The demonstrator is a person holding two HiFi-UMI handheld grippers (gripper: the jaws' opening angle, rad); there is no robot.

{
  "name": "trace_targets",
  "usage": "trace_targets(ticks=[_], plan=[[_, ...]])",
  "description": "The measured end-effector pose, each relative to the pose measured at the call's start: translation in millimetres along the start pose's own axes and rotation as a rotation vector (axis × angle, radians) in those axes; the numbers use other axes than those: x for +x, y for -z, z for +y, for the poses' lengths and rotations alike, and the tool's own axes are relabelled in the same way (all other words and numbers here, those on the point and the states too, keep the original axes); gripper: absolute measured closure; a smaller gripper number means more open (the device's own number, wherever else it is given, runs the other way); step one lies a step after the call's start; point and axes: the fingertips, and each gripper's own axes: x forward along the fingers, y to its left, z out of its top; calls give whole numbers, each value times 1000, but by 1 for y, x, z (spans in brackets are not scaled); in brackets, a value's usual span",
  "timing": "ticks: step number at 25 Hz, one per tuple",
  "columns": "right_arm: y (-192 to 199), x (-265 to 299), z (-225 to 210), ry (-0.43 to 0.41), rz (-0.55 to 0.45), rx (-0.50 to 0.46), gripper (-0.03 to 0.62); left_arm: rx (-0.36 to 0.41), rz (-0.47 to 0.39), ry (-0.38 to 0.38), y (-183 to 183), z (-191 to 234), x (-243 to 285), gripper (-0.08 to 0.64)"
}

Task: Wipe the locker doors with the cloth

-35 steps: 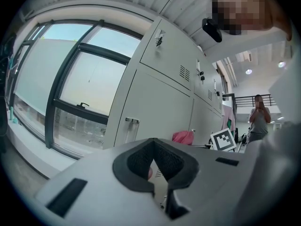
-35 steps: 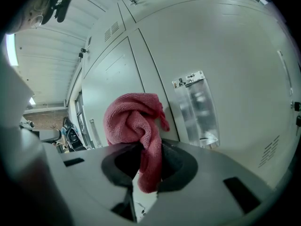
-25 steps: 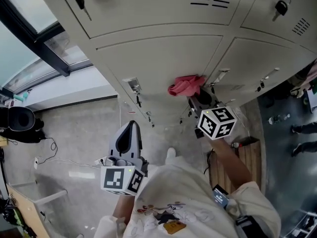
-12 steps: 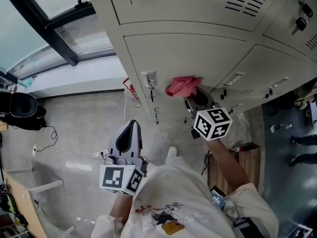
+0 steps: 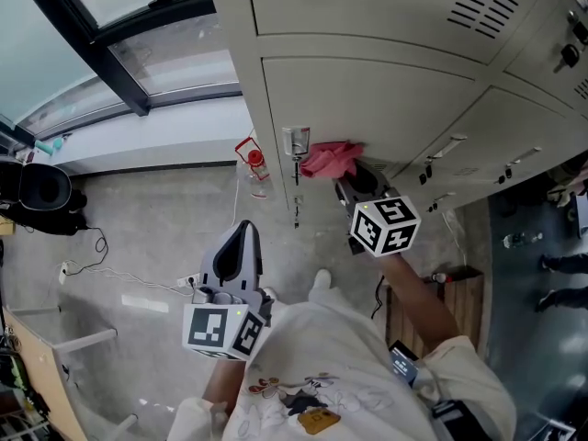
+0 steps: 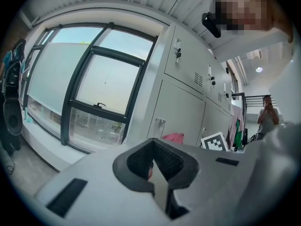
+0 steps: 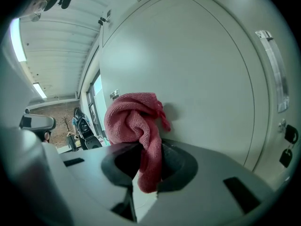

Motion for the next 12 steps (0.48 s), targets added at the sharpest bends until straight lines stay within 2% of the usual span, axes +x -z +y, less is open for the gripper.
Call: trace_targets(ticks=[12], plan=[[24,18,11,12,46,-11,515,-7,-2,2,-2,15,-10,558]])
